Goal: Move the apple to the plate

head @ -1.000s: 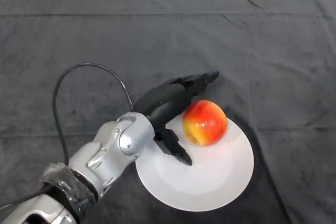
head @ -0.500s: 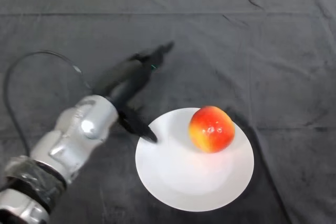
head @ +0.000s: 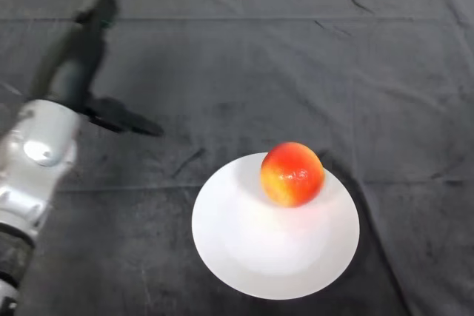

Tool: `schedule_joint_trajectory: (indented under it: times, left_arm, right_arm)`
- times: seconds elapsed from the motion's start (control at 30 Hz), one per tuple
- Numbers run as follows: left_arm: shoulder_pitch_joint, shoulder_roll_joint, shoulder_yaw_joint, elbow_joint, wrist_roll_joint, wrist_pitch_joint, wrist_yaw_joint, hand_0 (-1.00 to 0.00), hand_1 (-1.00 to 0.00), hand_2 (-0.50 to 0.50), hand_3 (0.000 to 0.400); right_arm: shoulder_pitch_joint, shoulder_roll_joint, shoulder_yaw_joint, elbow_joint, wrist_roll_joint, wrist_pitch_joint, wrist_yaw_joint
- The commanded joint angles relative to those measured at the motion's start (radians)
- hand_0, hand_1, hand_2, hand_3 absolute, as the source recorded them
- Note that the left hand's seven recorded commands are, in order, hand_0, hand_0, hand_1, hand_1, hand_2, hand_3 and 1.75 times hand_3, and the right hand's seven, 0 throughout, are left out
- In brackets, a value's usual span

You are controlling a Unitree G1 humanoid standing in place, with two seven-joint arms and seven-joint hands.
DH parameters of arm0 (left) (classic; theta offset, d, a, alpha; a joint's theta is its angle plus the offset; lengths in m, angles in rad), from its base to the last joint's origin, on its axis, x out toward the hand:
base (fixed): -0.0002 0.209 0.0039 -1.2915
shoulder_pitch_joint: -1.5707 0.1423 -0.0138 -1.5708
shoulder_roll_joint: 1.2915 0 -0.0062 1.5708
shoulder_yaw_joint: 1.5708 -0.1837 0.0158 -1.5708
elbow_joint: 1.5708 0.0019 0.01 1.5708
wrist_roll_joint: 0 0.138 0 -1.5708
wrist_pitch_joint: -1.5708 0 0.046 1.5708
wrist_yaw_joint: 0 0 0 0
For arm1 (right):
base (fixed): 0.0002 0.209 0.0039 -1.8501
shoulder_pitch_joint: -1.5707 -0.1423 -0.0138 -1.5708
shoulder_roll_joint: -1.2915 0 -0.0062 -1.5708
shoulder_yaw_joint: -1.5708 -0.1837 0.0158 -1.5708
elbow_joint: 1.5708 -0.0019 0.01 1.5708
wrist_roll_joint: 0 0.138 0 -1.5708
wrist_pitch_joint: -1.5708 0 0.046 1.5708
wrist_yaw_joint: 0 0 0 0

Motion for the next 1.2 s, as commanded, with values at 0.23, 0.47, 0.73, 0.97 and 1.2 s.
schedule_joint_trajectory:
  times: [0.23, 0.47, 0.73, 0.97, 1.2]
  left_arm:
    - [0.074, 0.1, 0.173, 0.032, -0.086, -0.055, 0.064, 0.0, 0.0, 0.0, 0.0]
    - [0.098, 0.134, 0.289, 0.063, -0.137, -0.071, 0.102, 0.0, 0.0, 0.0, 0.0]
    - [0.126, 0.172, 0.402, 0.121, -0.18, -0.114, 0.132, 0.0, 0.0, 0.0, 0.0]
    - [0.139, 0.197, 0.481, 0.173, -0.21, -0.147, 0.155, 0.0, 0.0, 0.0, 0.0]
    - [0.142, 0.213, 0.535, 0.211, -0.23, -0.166, 0.174, 0.0, 0.0, 0.0, 0.0]
  right_arm:
    - [-0.044, -0.024, 0.004, -0.02, 0.0283, 0.001, -0.0033]
    - [-0.045, -0.024, 0.0039, -0.02, 0.0284, 0.001, -0.0032]
    - [-0.045, -0.025, 0.0036, -0.018, 0.0286, 0.002, -0.0028]
    - [-0.046, -0.026, 0.0031, -0.016, 0.0288, 0.002, -0.0021]
    - [-0.047, -0.027, 0.0026, -0.014, 0.029, 0.002, -0.0014]
